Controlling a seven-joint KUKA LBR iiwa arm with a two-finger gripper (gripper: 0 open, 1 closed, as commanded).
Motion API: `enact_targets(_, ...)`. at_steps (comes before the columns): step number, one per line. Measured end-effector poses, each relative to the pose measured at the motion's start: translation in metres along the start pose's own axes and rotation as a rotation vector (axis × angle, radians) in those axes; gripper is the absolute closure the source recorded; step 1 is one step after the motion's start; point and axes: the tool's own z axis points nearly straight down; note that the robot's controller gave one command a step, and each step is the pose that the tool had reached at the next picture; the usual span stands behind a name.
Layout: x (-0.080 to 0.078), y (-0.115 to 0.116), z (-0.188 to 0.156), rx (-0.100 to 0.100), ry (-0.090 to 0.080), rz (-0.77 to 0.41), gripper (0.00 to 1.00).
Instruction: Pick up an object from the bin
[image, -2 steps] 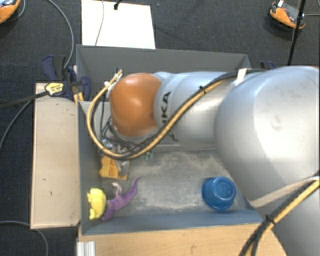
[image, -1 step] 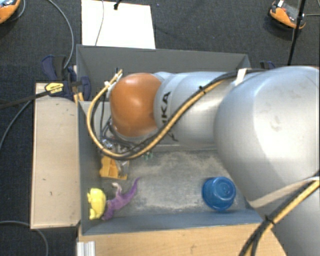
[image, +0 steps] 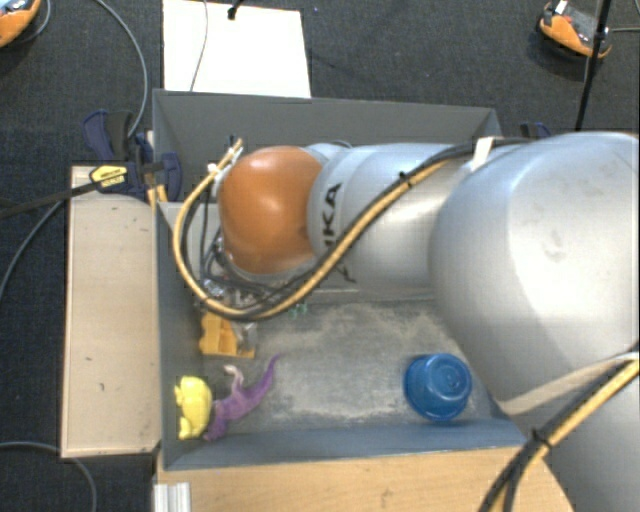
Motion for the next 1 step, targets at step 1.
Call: enact_targets(1, 0.0005, -0.0015, 0.0005, -0.001, -0.007, -0.035, 1.0)
